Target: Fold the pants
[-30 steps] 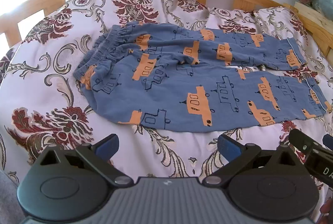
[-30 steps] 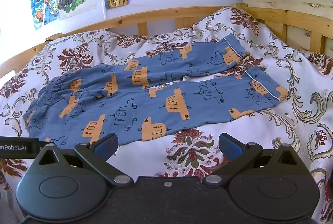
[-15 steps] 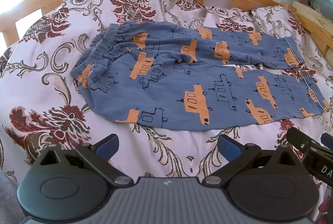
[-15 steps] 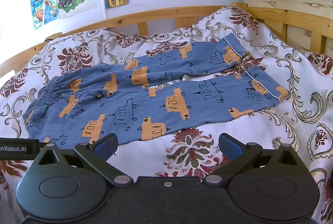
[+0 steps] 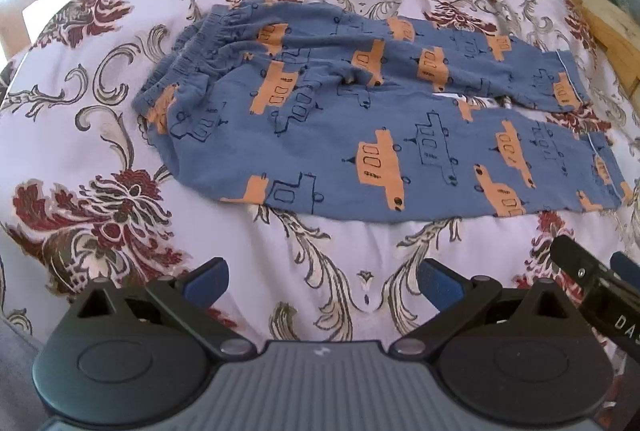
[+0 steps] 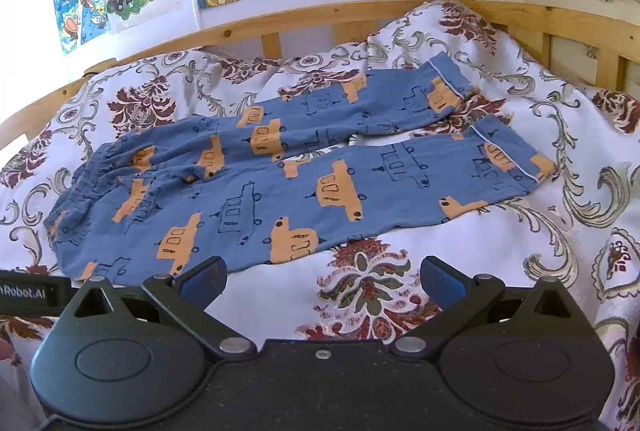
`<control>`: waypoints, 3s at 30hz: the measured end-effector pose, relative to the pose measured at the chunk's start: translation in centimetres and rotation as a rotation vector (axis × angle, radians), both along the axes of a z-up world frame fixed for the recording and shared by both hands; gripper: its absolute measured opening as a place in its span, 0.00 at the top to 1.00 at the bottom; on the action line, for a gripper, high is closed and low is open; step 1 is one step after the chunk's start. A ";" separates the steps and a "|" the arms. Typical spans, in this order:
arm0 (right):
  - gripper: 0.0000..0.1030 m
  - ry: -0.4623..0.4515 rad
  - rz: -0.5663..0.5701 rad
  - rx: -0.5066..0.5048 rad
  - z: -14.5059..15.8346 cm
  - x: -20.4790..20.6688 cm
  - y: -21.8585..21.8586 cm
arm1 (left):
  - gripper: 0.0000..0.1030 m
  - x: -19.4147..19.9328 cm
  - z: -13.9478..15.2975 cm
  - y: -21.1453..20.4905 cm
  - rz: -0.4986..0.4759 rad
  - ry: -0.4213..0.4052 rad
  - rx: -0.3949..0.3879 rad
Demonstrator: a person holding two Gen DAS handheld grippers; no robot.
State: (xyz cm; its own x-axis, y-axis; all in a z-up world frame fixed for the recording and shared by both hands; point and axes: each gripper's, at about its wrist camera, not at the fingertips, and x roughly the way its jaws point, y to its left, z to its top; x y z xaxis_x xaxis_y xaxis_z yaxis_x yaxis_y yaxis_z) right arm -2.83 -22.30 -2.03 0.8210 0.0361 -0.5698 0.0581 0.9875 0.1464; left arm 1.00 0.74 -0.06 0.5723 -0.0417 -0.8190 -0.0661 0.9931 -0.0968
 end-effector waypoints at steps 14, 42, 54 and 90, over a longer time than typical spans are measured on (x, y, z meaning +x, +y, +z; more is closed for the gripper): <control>0.01 0.034 0.099 -0.024 2.8 4.2 -0.1 | 0.00 6.1 2.5 3.2 -0.080 0.040 0.059; 0.12 0.088 0.762 -0.201 3.0 40.3 8.2 | 0.41 33.8 2.6 14.2 -0.704 0.110 0.081; 0.22 0.235 0.808 -0.205 1.9 44.7 5.2 | 0.38 38.0 1.6 16.9 -0.697 0.280 -0.106; 1.00 -0.095 0.652 -0.381 5.3 31.0 3.5 | 0.97 23.5 6.4 12.6 -0.643 -0.319 0.475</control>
